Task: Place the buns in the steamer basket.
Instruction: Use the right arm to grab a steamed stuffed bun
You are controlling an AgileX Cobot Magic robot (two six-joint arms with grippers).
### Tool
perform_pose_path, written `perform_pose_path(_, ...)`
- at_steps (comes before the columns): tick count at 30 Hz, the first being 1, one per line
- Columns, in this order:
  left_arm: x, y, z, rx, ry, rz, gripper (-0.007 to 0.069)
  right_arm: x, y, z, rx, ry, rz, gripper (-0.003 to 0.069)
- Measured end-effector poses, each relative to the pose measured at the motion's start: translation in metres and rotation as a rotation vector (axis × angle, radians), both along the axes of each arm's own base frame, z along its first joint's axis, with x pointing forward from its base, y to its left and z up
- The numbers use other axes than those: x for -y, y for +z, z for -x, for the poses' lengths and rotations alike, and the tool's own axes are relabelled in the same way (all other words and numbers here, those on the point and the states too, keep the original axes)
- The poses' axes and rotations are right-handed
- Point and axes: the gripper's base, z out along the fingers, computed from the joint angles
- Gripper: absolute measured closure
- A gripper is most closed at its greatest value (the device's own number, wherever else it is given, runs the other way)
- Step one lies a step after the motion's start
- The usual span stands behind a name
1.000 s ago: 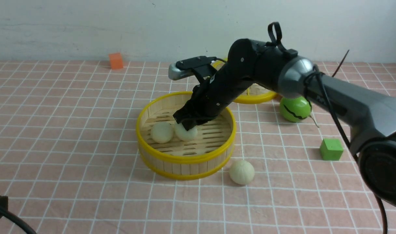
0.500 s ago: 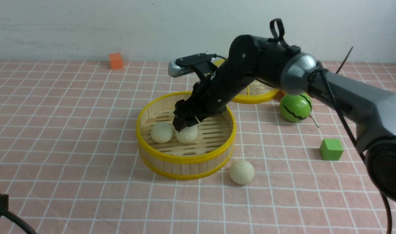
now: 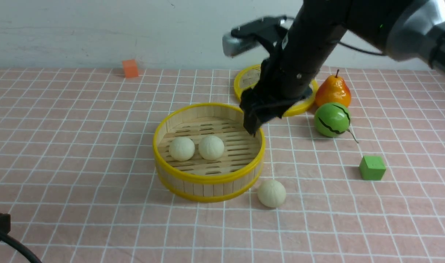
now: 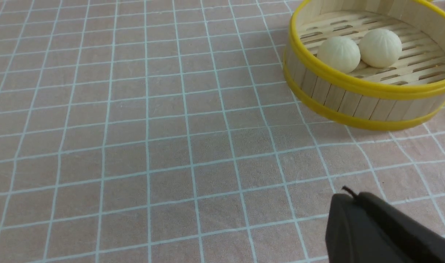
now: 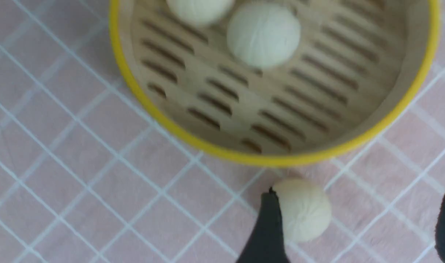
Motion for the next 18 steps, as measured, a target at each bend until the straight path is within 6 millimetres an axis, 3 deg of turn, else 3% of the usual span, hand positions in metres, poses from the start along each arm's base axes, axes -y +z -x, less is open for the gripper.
perform_pose_path(1, 0.000, 0.000, 0.000, -0.001, 0.000, 0.000, 0.0638, 0.002, -0.023, 0.004, -0.066, -0.005, 0.044, 0.0099)
perform_pose_path(2, 0.000, 0.000, 0.000, -0.001, 0.000, 0.000, 0.0638, 0.004, -0.031, 0.005, -0.085, -0.006, 0.061, 0.0099)
perform_pose_path(5, 0.000, 0.000, 0.000, -0.001, 0.001, 0.001, 0.0638, 0.010, -0.078, 0.009, -0.126, -0.021, 0.129, 0.0101)
perform_pose_path(7, 0.000, 0.000, 0.000, -0.002, 0.002, 0.002, 0.0638, 0.010, -0.087, 0.008, -0.100, -0.039, 0.119, 0.0101)
perform_pose_path(13, 0.000, 0.000, 0.000, 0.001, 0.001, 0.003, 0.0638, 0.006, -0.086, 0.002, -0.035, -0.066, 0.062, 0.0109)
perform_pose_path(18, 0.000, 0.000, 0.000, 0.002, 0.002, 0.006, 0.0638, 0.005, -0.105, 0.002, -0.103, -0.065, 0.088, 0.0201)
